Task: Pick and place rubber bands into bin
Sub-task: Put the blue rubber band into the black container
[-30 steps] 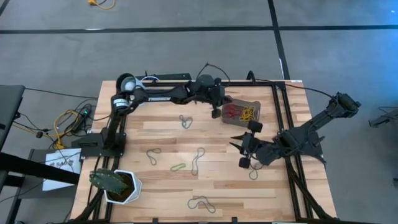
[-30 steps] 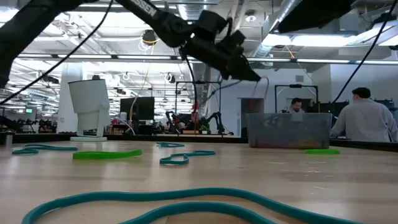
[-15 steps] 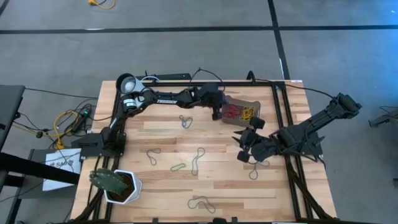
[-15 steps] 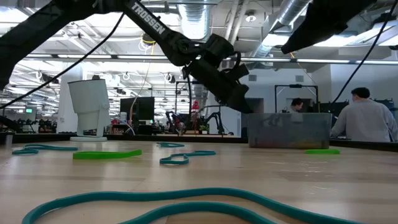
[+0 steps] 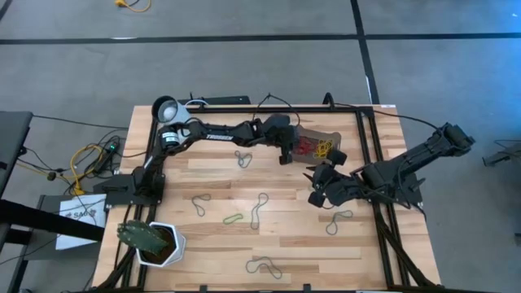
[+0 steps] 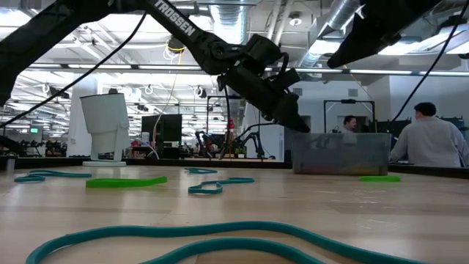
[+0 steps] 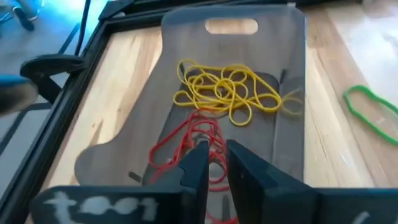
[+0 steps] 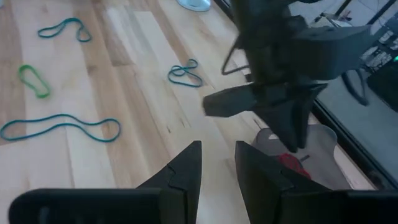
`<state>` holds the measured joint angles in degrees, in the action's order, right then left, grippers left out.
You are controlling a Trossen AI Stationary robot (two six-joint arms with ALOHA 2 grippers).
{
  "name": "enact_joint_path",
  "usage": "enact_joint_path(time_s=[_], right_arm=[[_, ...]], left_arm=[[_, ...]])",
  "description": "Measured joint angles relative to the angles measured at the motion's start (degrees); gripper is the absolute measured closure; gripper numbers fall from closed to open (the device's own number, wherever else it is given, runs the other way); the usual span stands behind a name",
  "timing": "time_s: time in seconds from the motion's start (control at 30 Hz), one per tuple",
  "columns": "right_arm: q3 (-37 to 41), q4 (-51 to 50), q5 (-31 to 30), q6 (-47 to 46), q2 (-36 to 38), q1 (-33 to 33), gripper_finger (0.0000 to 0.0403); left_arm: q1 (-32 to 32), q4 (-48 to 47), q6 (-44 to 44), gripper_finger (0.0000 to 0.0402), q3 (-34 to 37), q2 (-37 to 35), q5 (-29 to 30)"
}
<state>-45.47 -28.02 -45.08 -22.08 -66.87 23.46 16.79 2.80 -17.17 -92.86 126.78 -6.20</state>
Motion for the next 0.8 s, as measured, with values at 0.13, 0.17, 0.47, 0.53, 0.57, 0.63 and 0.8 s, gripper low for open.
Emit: enact_joint_path(time_s=[0.13,0.17,0.47,0.53,0.57,0.63,0.8], right_arm=[[0.0,-0.61,-0.02,0.0,0.0,-1.17,0.031],[0.01,-0.83,-0.02,-0.09,0.0,-1.37,0.031],[0.0,-18.58,-11.51,-14.63,2.97,2.82,0.031],[0.0,-24.24,-14.89,-20.89,4.96,4.74,0.031],[0.0,-26.96,-16.5,-23.63,6.14,5.74,0.031],[0.0,-31.66,-19.91,-26.79,8.89,7.75,0.031],[0.0,-40.76,-32.64,-27.65,18.67,11.52,0.031]], left_arm=[[-0.9,-1.42,-1.02,0.0352,0.02,-0.52,8.66],[-0.97,-1.8,-1.11,0.0351,0.04,-1.09,10.83],[-0.29,-19.25,-4.45,0.0351,-0.04,-18.08,15.8],[0.05,-23.01,-6.36,0.0351,-0.04,-23.41,18.0],[0.23,-24.53,-7.22,0.0351,-0.07,-26.09,19.52],[0.79,-28.45,-8.38,0.0351,-0.07,-31.12,21.98],[4.77,-37.06,-4.97,0.0351,2.91,-43.4,18.51]])
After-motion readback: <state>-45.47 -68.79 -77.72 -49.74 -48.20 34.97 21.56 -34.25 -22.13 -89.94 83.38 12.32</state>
